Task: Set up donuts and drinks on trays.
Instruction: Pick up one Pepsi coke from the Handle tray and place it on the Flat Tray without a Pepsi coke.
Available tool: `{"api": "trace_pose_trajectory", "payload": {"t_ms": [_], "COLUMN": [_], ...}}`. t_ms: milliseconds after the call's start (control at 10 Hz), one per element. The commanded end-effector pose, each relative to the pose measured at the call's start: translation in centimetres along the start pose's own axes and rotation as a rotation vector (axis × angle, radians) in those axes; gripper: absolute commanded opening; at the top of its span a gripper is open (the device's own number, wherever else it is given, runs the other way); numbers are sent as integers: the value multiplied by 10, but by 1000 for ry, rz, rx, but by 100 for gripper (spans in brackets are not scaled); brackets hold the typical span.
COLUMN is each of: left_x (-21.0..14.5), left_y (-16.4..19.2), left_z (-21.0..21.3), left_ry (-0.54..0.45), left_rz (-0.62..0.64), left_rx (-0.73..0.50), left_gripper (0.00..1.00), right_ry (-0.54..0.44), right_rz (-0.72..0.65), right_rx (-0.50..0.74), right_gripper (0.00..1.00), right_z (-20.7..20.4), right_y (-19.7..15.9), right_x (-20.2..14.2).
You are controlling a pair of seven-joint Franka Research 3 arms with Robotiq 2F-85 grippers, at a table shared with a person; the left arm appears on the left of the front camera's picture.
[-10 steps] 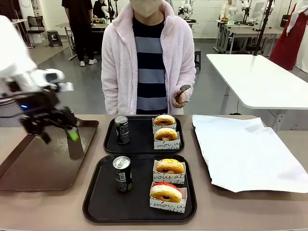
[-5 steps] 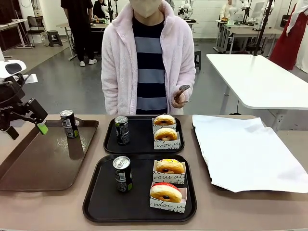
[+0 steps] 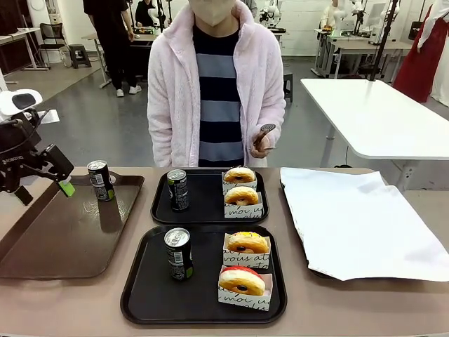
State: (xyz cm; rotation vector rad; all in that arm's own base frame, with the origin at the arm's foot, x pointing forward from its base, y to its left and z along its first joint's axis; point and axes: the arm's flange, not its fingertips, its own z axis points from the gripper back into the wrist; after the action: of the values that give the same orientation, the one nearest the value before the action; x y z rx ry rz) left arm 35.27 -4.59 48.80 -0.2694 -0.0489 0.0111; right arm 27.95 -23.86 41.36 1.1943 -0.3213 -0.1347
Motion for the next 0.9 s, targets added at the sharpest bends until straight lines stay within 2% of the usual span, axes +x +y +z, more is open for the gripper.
{"api": "trace_pose_trajectory", "payload": {"t_ms": [0, 100, 300, 400, 600, 700, 800], "left_x": [27, 28, 36, 32, 34, 26, 30], "left_y": [24, 48, 102, 131, 172, 195, 209], "left_z": [6, 11, 19, 15, 12, 6, 4], "left_ry": [43, 45, 120, 123, 186, 148, 126], "left_rz": [6, -19, -50, -74, -142, -166, -156], "left_rx": [-185, -359, -646, -772, -961, -1049, -1036], "left_gripper": [99, 99, 99, 99, 99, 99, 99], "right_ry": [-4, -4, -4, -4, -4, -4, -4], "right_rz": [0, 0, 0, 0, 0, 0, 0], "right_rx": [14, 14, 14, 14, 14, 14, 14], "right_gripper": [100, 100, 100, 100, 100, 100, 100], "right_z": [0, 0, 0, 0, 0, 0, 0], "right_y": [0, 0, 0, 0, 0, 0, 0], "right_x": [0, 0, 0, 0, 0, 0, 0]}}
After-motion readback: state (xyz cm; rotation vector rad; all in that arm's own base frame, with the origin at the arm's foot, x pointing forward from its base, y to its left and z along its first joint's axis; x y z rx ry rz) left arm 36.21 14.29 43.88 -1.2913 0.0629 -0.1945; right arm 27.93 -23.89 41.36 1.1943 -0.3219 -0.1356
